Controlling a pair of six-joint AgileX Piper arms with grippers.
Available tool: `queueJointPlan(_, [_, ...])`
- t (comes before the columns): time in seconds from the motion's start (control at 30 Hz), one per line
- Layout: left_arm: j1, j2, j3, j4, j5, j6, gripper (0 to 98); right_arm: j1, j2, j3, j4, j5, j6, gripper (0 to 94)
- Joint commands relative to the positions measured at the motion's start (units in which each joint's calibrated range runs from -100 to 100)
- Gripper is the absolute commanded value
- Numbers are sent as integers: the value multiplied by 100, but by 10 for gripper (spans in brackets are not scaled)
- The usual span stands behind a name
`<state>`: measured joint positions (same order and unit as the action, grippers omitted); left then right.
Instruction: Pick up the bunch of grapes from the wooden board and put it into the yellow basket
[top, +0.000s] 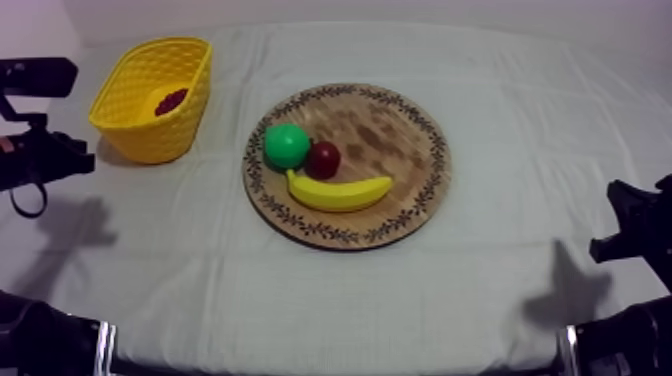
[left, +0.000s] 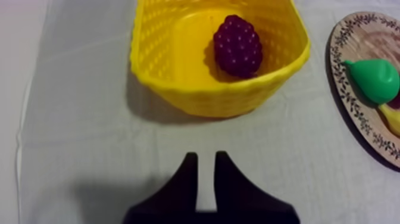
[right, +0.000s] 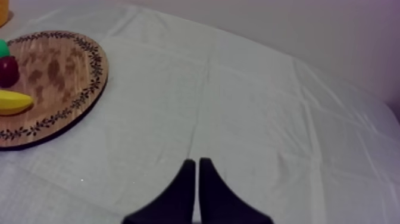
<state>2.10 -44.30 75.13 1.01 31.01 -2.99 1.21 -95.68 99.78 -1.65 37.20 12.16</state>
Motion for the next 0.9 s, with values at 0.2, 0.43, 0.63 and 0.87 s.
queueJointPlan(0.2, [-28, -1791, 680, -163, 231, 296, 4, 1, 0, -1, 2, -2, 3, 5])
queueJointPlan(0.43, [-34, -3189, 1492, -183, 372, 540, 0, 1, 0, -1, 2, -2, 3, 5])
queueJointPlan(0.63, [-24, -4240, 2115, -181, 608, 700, 0, 1, 0, -1, 2, -2, 3, 5])
queueJointPlan(0.87, [14, -4997, 2207, -164, 889, 673, 0, 1, 0, -1, 2, -2, 3, 5])
